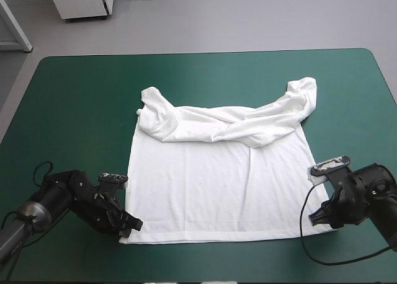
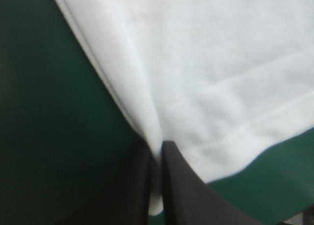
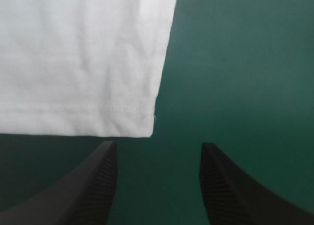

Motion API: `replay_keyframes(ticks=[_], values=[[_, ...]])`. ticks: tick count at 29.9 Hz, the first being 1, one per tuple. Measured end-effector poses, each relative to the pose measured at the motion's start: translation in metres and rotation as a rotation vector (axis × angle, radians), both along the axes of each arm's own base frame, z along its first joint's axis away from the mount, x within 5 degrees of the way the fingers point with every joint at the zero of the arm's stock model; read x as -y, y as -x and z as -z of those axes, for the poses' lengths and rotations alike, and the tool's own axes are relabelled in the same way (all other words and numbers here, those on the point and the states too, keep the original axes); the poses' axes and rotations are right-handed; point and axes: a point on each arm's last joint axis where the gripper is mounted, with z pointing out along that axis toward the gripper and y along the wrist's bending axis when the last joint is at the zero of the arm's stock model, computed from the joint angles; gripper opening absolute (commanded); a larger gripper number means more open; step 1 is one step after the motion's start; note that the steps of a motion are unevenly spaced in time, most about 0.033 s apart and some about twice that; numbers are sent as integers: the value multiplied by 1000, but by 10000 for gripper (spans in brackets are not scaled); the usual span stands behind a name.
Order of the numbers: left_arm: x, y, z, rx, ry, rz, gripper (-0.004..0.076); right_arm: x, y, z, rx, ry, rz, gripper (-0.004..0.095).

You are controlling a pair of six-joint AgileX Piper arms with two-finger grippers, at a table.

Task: Fold the cloth

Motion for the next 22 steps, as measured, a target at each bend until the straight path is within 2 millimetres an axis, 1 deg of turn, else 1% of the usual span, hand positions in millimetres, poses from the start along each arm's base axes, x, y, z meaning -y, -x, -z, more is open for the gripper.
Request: replay_keyframes(ticks=[5, 10, 15, 22], values=[[4, 1, 2, -16, 47, -6, -1, 3, 7, 17, -44, 27, 11, 489], [5, 1, 2, -20, 56, -5, -1, 4, 6, 22, -29, 28, 6, 488], [5, 1, 2, -22, 63, 5, -1, 1, 0, 26, -22, 21, 1, 488], [6, 2, 2, -28, 68, 15, -1, -6, -15, 47, -124, 5, 9, 488]])
